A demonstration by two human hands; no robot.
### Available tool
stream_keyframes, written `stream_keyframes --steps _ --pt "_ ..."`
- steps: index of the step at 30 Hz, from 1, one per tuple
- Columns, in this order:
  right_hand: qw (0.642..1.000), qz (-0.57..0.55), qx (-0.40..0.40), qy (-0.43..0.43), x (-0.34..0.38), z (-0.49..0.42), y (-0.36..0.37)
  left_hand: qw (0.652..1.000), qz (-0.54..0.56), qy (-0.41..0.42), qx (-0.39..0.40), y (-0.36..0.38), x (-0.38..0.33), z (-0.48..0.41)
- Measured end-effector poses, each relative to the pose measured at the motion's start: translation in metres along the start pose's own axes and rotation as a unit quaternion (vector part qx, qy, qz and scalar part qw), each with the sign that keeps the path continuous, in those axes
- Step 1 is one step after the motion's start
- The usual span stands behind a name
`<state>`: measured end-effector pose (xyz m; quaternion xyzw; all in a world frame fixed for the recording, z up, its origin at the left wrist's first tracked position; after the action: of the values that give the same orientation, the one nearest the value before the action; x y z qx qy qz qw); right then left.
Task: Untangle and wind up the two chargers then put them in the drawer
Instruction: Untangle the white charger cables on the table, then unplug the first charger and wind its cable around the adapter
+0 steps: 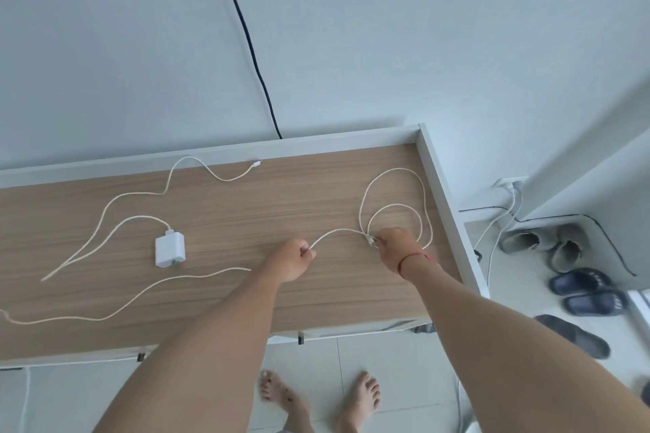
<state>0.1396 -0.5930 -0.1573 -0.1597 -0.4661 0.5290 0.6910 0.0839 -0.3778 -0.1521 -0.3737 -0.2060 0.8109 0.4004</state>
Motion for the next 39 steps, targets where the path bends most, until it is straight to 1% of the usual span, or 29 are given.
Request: stream_keyframes --steps 4,7,10,13,17,21,23,27,31,35,39 --pt "1.0 -0.002 0.02 0.006 0.009 0.001 0.006 0.999 0.02 0.042 -0.026 0.001 -0.03 -0.012" --pt "0.997 0.038 0.059 0.043 0.007 0.008 0.005 0.998 -0.004 0.055 -0.038 -0.001 -0.041 -0.017" --pt "0.991 0.054 0.084 0.085 -0.005 0.013 -0.001 0.998 -0.018 0.058 -0.024 0.004 -0.045 -0.018" --pt "0.988 0.03 0.066 0.139 -0.021 0.02 -0.011 0.997 -0.023 0.068 -0.008 0.012 -0.05 -0.017" --pt "0.985 0.037 0.041 0.161 -0.024 0.029 -0.02 0.998 -0.028 0.057 -0.004 0.02 -0.049 -0.02" --pt "0.987 0.046 0.039 0.15 -0.022 0.032 -0.02 0.999 -0.018 0.048 -0.002 0.018 -0.048 -0.015" --pt "0.99 0.04 0.038 0.131 -0.014 0.031 -0.023 0.999 -0.005 0.05 -0.001 0.014 -0.048 -0.012" --pt "0.996 -0.007 -0.004 0.093 0.013 0.026 -0.042 0.999 0.015 0.045 -0.016 -0.002 -0.044 -0.006" --pt "0.998 0.004 -0.032 0.047 0.05 0.019 -0.054 0.999 0.027 0.033 -0.033 -0.023 -0.034 0.001" --pt "0.999 0.036 -0.012 0.013 0.092 0.007 -0.043 0.997 0.017 0.013 -0.08 -0.057 -0.014 0.017" --pt "0.997 0.063 0.029 -0.031 0.156 -0.002 -0.019 0.99 0.018 -0.033 -0.139 -0.101 0.034 0.046"
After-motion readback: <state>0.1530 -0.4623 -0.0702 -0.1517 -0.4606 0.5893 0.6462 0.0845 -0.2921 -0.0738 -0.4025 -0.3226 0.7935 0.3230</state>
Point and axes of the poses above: each hand's wrist, its own z-axis away from the middle knuckle, its own y-axis out of the palm, x = y × z, the point moved 6 cm from there along -z, towards the middle knuckle, and after that the axes turned 6 degrees about x, right-handed, at the moved point
